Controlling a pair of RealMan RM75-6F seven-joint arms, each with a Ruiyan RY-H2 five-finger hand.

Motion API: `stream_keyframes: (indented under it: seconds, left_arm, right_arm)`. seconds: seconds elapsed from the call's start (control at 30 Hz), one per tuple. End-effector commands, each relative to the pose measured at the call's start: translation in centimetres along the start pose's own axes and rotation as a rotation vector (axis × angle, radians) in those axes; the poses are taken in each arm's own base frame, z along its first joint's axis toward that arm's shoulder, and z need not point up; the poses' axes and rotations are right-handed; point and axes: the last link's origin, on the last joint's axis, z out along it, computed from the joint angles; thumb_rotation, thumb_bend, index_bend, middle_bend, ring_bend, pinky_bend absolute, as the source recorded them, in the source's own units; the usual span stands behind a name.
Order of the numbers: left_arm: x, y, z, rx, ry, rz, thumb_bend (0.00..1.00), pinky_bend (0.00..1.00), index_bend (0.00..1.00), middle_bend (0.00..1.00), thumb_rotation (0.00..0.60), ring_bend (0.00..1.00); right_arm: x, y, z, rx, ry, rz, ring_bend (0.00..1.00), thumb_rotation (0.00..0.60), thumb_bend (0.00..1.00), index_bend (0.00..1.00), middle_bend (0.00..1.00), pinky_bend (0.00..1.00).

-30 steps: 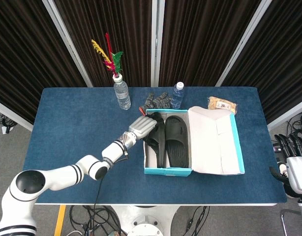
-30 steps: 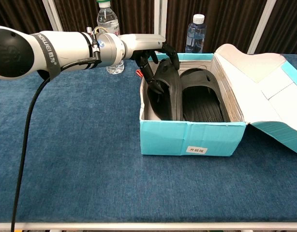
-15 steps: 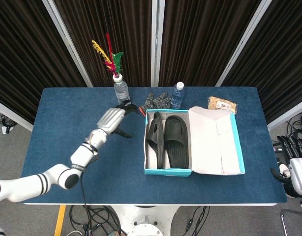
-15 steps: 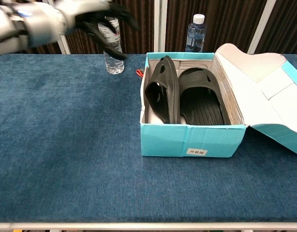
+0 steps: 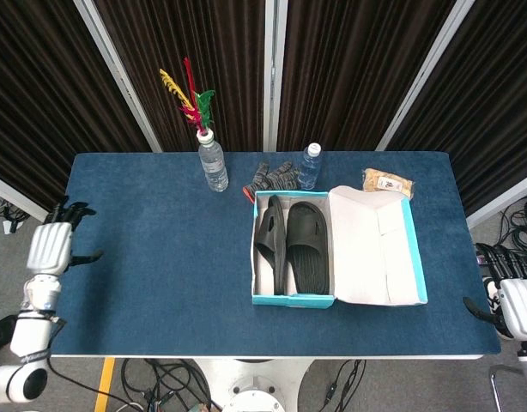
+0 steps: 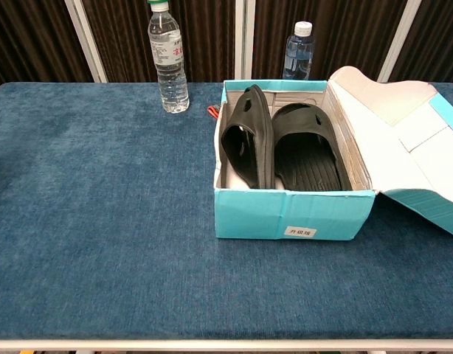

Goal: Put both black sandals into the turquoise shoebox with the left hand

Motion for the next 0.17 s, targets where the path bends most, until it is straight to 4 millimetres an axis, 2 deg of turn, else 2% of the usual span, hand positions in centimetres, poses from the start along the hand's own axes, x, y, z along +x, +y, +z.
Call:
stream_keyframes:
  seconds: [0.03,0.17]
  left_arm:
    - [0.7,-2.1,-4.9,0.042,0.052,0.115,0.00,0.18,0.27,0.18,0.600,0.01]
    - [1.3,-2.1,-8.1,0.051,0.044,0.112,0.00,0.17,0.27,0.18,0.600,0.01]
  right_arm:
    - [-0.2,-0.6,-0.5,0.011,0.015,0.004,0.00,0.600,0.14,0.02,0.10,0.10]
    - [-0.2,-1.1,-1.0,0.014,0.027,0.004,0.00,0.600,0.14,0.02,0.10,0.10]
